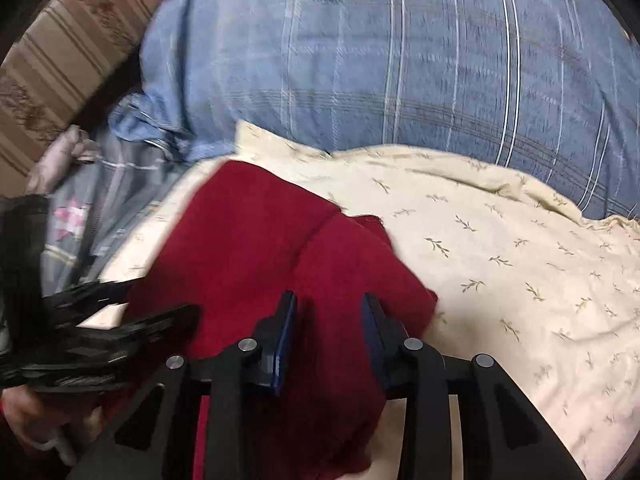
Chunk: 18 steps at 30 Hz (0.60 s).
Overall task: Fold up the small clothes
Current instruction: 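Open the right gripper and withdraw it from the folded sweater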
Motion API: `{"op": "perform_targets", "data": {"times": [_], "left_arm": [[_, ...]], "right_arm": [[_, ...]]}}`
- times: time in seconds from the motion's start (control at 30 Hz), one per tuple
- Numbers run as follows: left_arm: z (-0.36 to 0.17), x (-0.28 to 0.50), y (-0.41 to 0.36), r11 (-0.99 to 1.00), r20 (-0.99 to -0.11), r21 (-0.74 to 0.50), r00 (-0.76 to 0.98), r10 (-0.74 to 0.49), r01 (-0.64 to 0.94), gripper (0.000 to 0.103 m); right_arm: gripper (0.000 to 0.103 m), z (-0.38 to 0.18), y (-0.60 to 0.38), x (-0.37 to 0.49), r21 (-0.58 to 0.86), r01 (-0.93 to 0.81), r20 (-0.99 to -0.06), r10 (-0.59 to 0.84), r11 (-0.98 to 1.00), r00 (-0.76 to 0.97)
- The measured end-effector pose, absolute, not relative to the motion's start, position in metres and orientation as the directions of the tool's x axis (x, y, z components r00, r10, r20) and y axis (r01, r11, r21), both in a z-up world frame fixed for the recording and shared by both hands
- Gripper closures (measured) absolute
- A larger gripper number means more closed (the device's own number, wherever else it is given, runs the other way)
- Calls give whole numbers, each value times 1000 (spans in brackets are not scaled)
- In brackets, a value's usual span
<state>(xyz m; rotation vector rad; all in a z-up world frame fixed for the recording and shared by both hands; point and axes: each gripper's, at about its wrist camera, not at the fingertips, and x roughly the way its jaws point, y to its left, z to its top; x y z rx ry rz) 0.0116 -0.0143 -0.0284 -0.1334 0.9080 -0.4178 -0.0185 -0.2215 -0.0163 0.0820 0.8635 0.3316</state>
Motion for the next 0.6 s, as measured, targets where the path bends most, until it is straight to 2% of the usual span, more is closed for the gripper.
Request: {"op": "perform_targets", "data": {"times": [0.1,0.2,0.3,0.43,0.47,0.6], "left_arm": [[-27,5,-16,912,-732,-277,548,-405,303,21],[-25,-2,-18,911,-720,-266,564,-405,315,21],[-23,-8,-22,916,-709,-240,586,-392,322,21],[-21,-12,-20,922,-696,-222,611,-379,318,21],[-21,-11,-20,921,-696,-231,608,-382,315,21],[-22,-8,-19,922,-698,-238,606,-382,307,21]], "right_arm": [[70,-17,-210,-50,140,-284,-760,287,948,583],[71,-47,-204,-63,79,-269,-810,219,960,544],[71,-47,-214,-67,138,-225,-787,245,964,566],[63,-24,-215,-77,131,-219,-754,241,967,611],[59,-19,-214,-80,123,-214,-748,232,969,622],[56,-7,-205,-91,114,-230,-725,239,967,646]]}}
